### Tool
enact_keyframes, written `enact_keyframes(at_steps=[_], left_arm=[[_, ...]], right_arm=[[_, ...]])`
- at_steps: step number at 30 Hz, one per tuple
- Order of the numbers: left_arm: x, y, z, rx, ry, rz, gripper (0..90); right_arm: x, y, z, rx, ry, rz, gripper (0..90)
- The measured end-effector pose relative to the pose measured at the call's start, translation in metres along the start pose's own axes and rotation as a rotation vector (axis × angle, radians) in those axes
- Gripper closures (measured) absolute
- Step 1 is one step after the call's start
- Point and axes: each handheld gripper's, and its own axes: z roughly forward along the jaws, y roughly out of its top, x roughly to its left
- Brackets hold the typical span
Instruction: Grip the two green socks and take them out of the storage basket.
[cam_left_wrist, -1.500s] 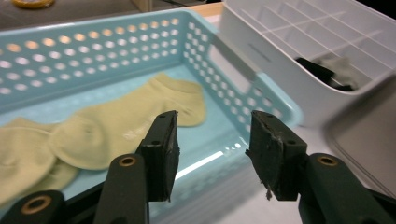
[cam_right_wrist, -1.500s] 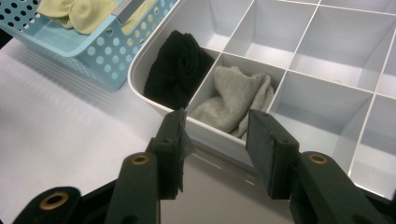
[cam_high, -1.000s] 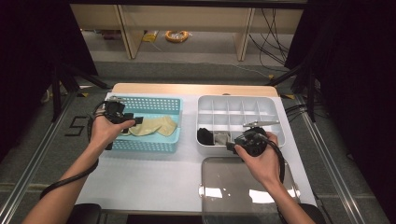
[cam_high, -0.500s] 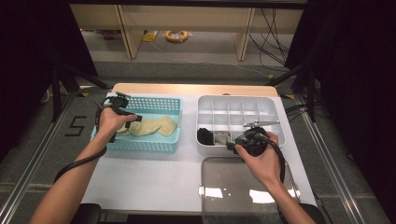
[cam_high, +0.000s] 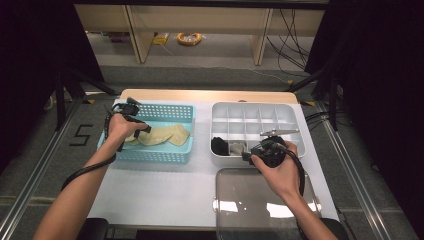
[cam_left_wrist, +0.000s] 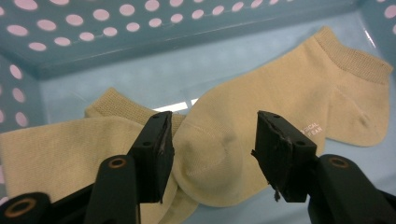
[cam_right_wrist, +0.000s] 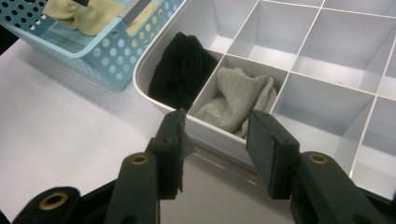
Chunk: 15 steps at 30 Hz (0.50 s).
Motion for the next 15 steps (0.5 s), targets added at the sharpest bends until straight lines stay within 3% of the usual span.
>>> enact_keyframes(at_steps=[4, 7, 9, 12, 14, 15], left_arm=[[0.000, 0.002, 0.006, 0.064, 0.016, 0.018, 44.9], [0.000, 0.002, 0.007, 0.075, 0.018, 0.027, 45.1], [0.000, 0.002, 0.008, 0.086, 0.021, 0.023, 45.3], [0.000, 0.000, 0.012, 0.144, 0.021, 0.044, 47.1], [-0.003, -0.002, 0.014, 0.164, 0.020, 0.021, 54.1], [-0.002, -0.001, 0.014, 0.163, 0.024, 0.053, 58.1]], right_arm=[[0.001, 0.000, 0.001, 0.007, -0.004, 0.018, 58.1], [0.000, 0.000, 0.001, 0.002, 0.003, -0.002, 58.1], [0.000, 0.000, 0.000, 0.013, 0.004, 0.013, 58.2], [0.001, -0.001, 0.000, 0.014, 0.004, 0.025, 58.2], [0.002, -0.001, 0.000, 0.016, 0.005, 0.031, 58.2], [0.002, -0.001, 0.000, 0.015, 0.006, 0.029, 58.1]])
